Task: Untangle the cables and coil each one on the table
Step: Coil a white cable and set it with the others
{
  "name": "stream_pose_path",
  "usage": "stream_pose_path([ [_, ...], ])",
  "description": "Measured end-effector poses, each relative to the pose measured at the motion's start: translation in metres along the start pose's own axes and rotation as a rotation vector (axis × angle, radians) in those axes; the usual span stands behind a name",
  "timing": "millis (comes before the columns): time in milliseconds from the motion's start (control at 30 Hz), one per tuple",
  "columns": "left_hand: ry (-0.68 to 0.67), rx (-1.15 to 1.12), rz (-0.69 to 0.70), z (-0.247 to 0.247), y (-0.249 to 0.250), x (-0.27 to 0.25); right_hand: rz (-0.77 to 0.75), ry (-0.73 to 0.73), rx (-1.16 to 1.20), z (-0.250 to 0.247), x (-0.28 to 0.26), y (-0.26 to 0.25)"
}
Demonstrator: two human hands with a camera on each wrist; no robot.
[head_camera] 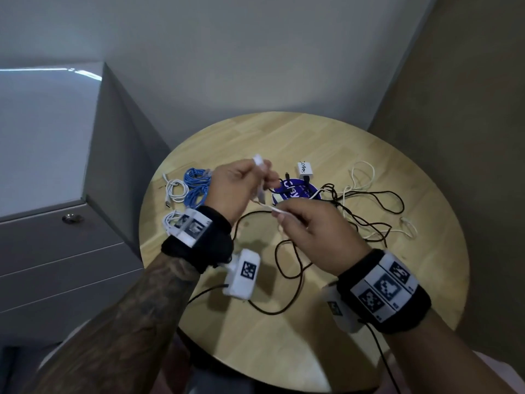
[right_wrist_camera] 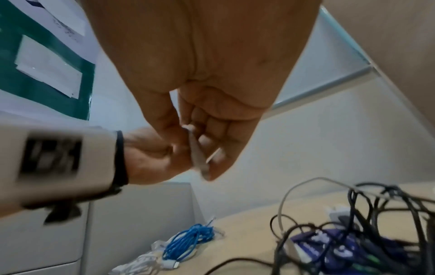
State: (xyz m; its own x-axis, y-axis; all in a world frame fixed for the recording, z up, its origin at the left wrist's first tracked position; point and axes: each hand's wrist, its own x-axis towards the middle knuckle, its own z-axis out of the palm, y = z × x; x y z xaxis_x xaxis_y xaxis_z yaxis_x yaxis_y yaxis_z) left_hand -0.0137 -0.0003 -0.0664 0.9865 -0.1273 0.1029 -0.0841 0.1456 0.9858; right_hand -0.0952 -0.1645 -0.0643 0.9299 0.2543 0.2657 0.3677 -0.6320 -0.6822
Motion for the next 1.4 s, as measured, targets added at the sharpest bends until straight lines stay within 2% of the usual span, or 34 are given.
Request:
stream_pose_path([
  [67, -0.209, 0.267, 0.039, 0.007, -0.001, -0.009, -0.093, 0.099, -0.116, -0.013, 0.002, 0.003],
  [100, -0.329, 0.322, 0.015, 0.009, 0.000, -0.013, -0.121, 0.120, -0.173, -0.019, 0.003, 0.006],
  [200, -0.603, 0.277, -0.157, 0.010, 0.004, -0.017, -0.159, 0.154, -0.298, -0.031, 0.004, 0.019],
  [267, -0.671, 0.202, -0.230, 0.011, 0.006, -0.018, -0.156, 0.199, -0.287, -0.034, 0.005, 0.026],
  [333, -0.653, 0.071, -0.275, 0.014, 0.008, -0.019, -0.126, 0.218, -0.198, -0.031, 0.006, 0.031],
  [500, -0.541, -0.302, -0.423, 0.015, 0.008, -0.020, 0.047, 0.090, 0.274, -0.008, 0.004, 0.022],
  [667, -0.478, -0.506, -0.479, 0.015, 0.005, -0.020, 0.066, 0.067, 0.332, -0.009, 0.004, 0.017],
  [733, -0.514, -0.488, -0.460, 0.013, 0.004, -0.018, 0.092, 0.076, 0.346, -0.014, 0.004, 0.018],
  [800, -0.530, -0.338, -0.384, 0.009, 0.005, -0.014, 0.098, 0.091, 0.296, -0.018, 0.004, 0.021],
  [867, -0.511, -0.149, -0.273, 0.007, 0.007, -0.012, 0.077, 0.120, 0.211, -0.018, 0.004, 0.024],
  [933, -0.459, -0.084, -0.197, 0.010, 0.005, -0.013, 0.073, 0.177, 0.211, -0.012, 0.004, 0.025],
  [1067, -0.258, -0.162, -0.227, 0.027, -0.008, -0.024, 0.124, 0.318, 0.244, 0.001, 0.004, 0.030],
  [1167, -0.208, -0.109, -0.199, 0.029, -0.003, -0.024, 0.121, 0.244, 0.330, -0.002, 0.004, 0.026],
  [1233, -0.224, -0.046, -0.202, 0.023, 0.001, -0.021, 0.098, 0.197, 0.244, -0.008, 0.005, 0.029],
  [1333, -0.338, 0.018, -0.255, 0.018, 0.000, -0.021, 0.127, 0.251, -0.045, -0.018, 0.007, 0.042],
  [1400, -0.368, 0.020, -0.285, 0.020, -0.001, -0.025, 0.154, 0.241, -0.063, -0.019, 0.006, 0.043],
])
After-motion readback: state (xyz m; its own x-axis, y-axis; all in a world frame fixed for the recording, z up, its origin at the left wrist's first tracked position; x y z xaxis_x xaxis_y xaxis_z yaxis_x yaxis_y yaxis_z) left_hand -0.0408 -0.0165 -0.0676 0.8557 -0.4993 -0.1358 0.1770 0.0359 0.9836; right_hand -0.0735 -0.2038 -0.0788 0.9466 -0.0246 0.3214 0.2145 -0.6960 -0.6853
